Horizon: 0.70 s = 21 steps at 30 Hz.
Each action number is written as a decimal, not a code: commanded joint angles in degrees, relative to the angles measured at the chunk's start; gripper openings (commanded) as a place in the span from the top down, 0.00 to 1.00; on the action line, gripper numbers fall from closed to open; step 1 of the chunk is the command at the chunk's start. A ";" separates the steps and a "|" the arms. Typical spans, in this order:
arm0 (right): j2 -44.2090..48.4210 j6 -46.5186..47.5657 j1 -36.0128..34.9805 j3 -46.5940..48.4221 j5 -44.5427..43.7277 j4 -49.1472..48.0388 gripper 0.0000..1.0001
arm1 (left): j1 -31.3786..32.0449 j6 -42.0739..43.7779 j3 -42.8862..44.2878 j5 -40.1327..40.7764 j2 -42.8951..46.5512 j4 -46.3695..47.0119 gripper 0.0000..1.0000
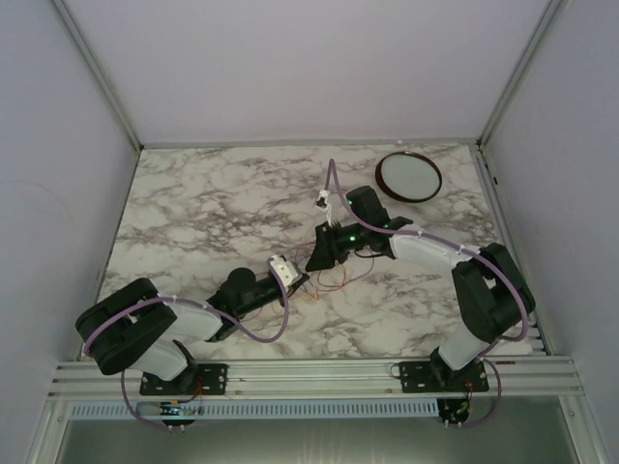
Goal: Zip-tie the wires
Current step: Tie the cable at the center of the board.
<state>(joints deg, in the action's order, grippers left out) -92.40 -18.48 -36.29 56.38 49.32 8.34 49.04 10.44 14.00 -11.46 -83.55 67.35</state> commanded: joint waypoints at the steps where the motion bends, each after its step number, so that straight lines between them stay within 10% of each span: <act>1: -0.19 0.49 -0.76 0.47 -0.01 0.70 0.63 | 0.18 -0.32 1.38 -0.22 0.77 0.00 1.00; 21: -1.14 1.11 -2.43 0.29 -0.33 2.31 0.77 | 0.18 -0.94 1.74 -0.04 -0.05 0.32 1.00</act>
<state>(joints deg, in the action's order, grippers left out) -92.90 -18.24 -38.20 56.38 48.80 10.22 49.04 9.69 14.04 -11.46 -83.55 67.31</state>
